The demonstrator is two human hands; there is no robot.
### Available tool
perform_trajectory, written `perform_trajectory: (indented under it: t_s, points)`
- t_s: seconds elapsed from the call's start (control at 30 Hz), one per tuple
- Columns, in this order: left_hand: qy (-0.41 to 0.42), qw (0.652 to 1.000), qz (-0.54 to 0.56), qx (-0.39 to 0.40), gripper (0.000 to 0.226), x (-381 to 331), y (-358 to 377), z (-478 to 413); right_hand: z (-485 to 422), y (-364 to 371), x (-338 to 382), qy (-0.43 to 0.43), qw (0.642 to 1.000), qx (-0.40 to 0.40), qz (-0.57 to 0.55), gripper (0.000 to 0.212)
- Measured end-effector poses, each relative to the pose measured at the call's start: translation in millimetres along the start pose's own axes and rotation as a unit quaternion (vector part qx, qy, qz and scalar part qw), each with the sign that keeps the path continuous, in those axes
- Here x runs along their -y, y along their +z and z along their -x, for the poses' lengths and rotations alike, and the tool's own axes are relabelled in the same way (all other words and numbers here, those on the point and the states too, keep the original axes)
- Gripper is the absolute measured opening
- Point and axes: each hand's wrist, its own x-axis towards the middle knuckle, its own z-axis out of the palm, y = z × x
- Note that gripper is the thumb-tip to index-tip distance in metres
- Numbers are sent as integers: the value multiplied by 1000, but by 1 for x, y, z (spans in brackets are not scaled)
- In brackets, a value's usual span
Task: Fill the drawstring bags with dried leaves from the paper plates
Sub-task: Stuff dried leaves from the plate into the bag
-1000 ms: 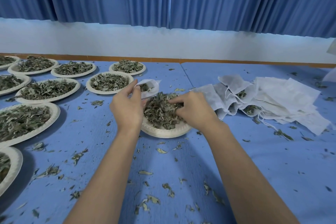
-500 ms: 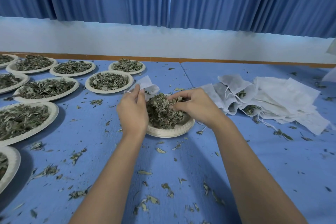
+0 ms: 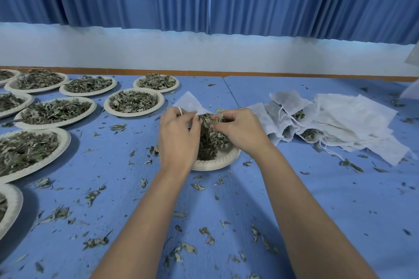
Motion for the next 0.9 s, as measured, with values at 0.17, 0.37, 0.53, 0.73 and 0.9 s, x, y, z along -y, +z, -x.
perform_trajectory:
  t_s: [0.17,0.37,0.53,0.73,0.9]
  points:
    - [-7,999,39,23,25,-2,0,-1,-2,3,-1,4,999,-17,-37,18]
    - [-70,991,112,32,23,-1,3,-1,0,8,2,36,992,-41,-110,35]
    - [-82,976,192,62,30,-6,2,-1,1,12,1,29,990,-89,-103,23]
    - [-55,960,179,206,46,-3,-3,-5,-1,15,-4,34,989,-116,-83,30]
    - [7,984,77,162,51,-1,-2,-2,2,20,-2,55,993,-72,-78,27]
